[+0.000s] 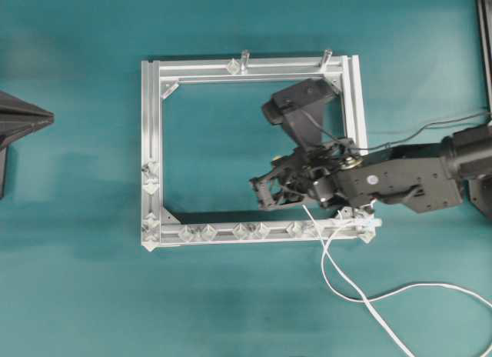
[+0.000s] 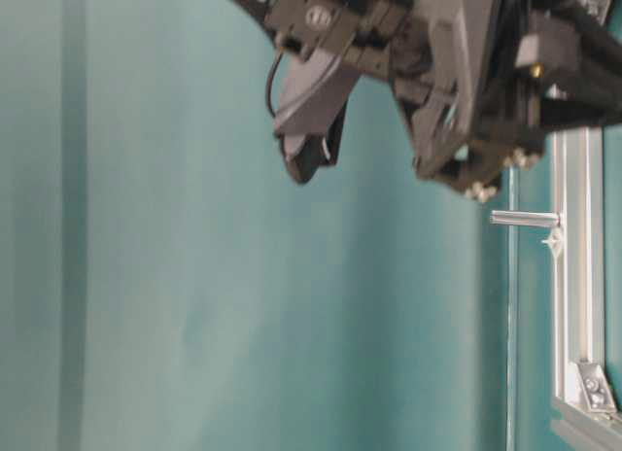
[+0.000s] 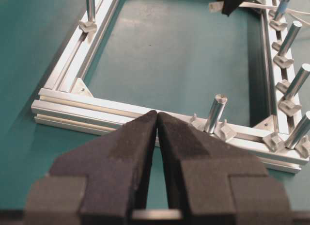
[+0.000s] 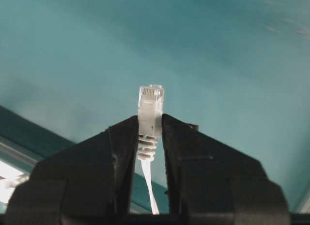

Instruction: Move the cable alternately left and right between 8 closely spaced pins so it hooks onto each one.

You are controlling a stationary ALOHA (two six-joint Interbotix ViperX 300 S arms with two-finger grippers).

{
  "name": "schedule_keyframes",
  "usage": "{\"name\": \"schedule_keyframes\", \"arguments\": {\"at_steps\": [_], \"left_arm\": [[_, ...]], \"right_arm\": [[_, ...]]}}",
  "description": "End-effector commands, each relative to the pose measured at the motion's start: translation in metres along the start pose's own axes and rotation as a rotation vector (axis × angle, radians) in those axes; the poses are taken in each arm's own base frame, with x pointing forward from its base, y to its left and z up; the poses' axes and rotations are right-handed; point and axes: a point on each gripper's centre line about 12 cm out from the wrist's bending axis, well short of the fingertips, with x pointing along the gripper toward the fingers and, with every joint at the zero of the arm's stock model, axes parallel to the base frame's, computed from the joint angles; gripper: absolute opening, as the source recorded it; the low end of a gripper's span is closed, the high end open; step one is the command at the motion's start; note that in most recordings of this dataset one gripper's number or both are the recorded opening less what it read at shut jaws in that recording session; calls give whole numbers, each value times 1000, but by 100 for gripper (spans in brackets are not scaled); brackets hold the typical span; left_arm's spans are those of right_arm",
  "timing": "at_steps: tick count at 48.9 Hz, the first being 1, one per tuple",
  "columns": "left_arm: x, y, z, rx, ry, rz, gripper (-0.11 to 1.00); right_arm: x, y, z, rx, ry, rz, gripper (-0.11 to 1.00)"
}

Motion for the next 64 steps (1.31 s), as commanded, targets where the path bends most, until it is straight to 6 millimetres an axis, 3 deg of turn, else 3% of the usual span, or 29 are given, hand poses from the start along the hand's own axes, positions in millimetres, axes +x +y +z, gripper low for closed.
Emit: {"name": "schedule_keyframes", "arguments": {"at_steps": [1,9,29,44,64], "left_arm": [[0,0,4,-8,-11,0,13],[0,0,5,-8,-14,0,13],[0,-1,5,-7,-12,-2,13],[0,0,5,-8,-12,0,13],[0,0,5,-8,-12,0,13]], "right_arm": [[-10,14,7,18,-8,46,18],[-15,20,3,39,14,62,18],[-25,22,-29,67,63,41,18],[-35,33,-39,78,74,73,18],[-43,32,-58,117,86,62,18]]}}
